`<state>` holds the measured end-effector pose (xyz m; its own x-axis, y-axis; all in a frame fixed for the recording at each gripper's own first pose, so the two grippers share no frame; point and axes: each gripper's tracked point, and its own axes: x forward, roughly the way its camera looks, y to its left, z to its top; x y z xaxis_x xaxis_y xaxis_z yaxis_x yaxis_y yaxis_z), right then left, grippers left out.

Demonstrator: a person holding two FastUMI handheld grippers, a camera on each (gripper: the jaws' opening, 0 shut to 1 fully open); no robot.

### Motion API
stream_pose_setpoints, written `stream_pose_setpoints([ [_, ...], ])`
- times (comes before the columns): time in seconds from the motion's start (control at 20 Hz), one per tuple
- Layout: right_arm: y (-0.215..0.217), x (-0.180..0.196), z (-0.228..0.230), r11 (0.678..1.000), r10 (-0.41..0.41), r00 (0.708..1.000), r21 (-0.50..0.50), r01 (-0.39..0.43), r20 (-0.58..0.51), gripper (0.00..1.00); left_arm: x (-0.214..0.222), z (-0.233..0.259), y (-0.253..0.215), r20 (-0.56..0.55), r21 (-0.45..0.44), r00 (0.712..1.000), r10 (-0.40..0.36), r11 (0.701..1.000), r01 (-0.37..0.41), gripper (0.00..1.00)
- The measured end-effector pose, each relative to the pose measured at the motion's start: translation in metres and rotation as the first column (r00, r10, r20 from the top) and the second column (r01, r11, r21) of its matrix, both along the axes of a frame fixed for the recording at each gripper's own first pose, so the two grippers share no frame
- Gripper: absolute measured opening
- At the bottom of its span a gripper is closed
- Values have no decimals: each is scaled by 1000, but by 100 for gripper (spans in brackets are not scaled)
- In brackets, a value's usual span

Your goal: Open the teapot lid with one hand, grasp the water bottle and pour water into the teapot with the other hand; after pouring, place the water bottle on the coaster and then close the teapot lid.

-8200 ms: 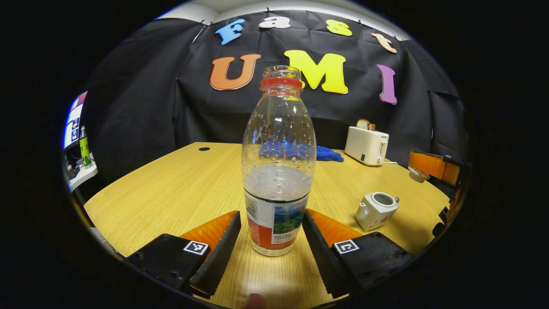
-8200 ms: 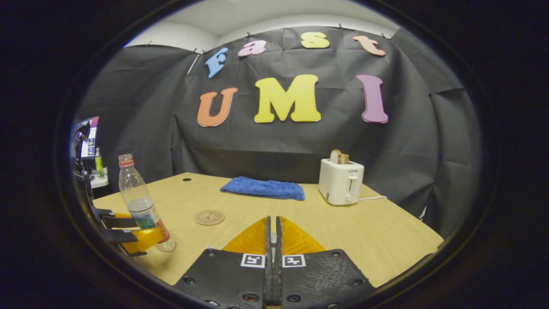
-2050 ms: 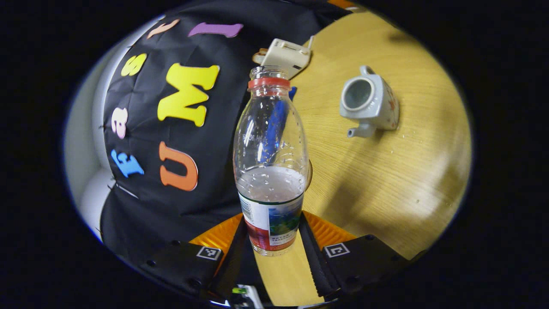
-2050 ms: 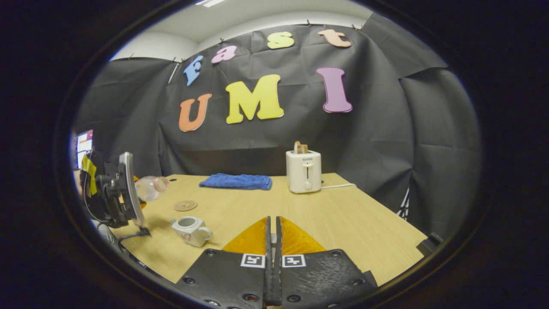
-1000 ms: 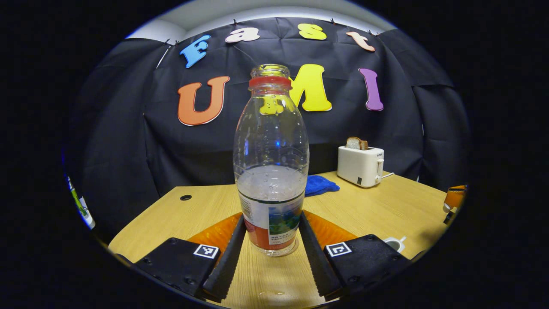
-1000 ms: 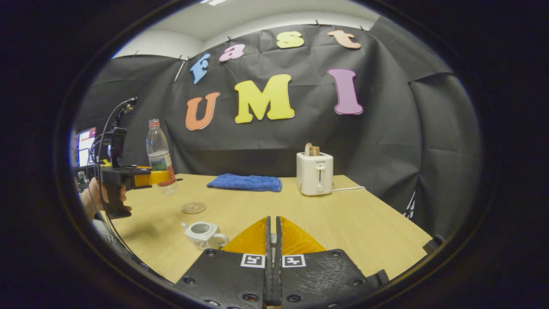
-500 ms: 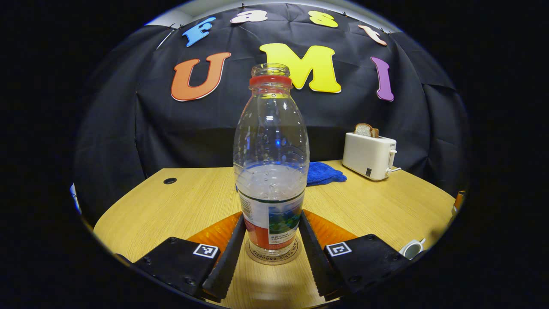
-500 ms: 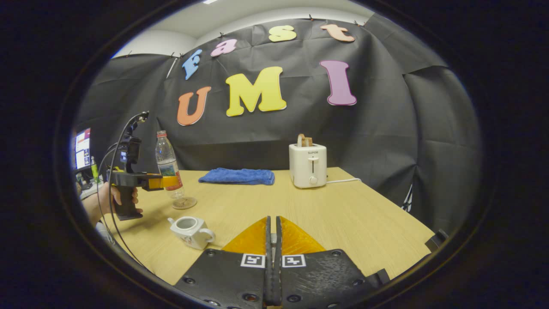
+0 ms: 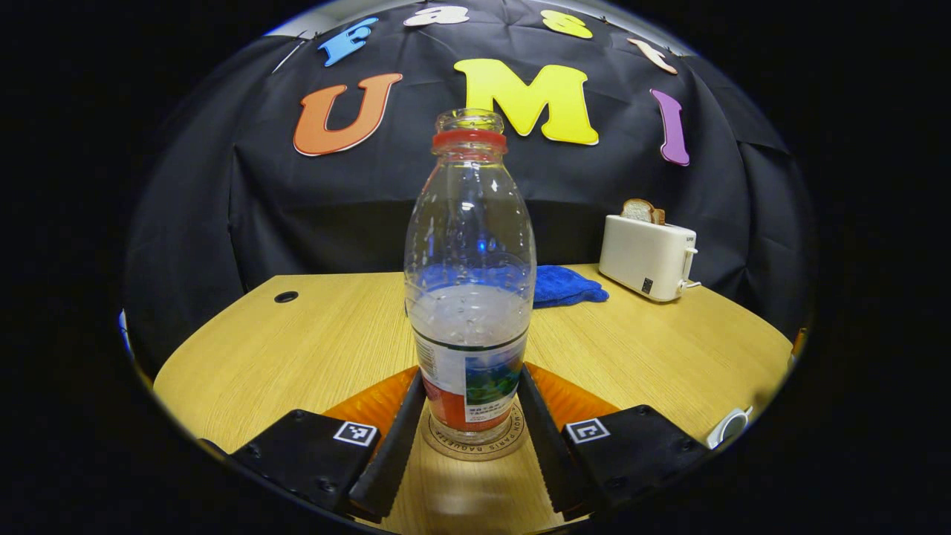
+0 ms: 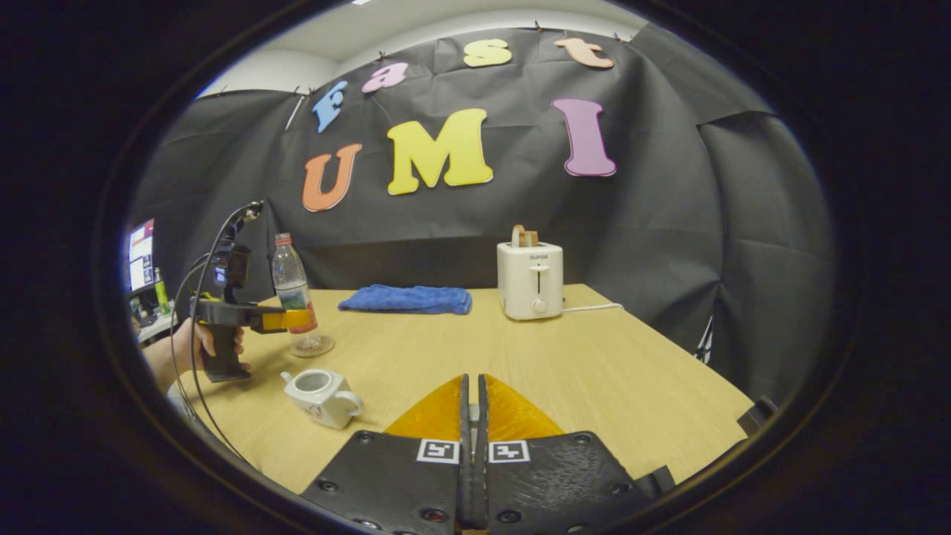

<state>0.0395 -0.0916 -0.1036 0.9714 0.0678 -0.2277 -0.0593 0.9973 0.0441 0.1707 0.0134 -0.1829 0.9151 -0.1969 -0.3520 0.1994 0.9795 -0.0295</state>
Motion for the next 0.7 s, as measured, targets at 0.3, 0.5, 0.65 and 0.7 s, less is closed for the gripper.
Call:
stream_pose_setpoints([
  [0.3,1,1,1,1000,2,1000,-2,-2,2,0,-1,-3,-2,-12,-6,1000,-3,1000,3,80],
  [0.5,3,-1,1,1000,4,1000,0,-4,-1,0,-5,-8,-5,-38,-15,999,-14,1000,14,100],
  [0.65,6,-3,2,1000,10,1000,-2,-10,3,0,-8,-5,0,-40,-3,999,-2,1000,1,100],
  [0.7,7,-4,3,1000,12,1000,0,-12,5,0,-12,-6,2,-52,-4,999,2,1000,-2,100],
])
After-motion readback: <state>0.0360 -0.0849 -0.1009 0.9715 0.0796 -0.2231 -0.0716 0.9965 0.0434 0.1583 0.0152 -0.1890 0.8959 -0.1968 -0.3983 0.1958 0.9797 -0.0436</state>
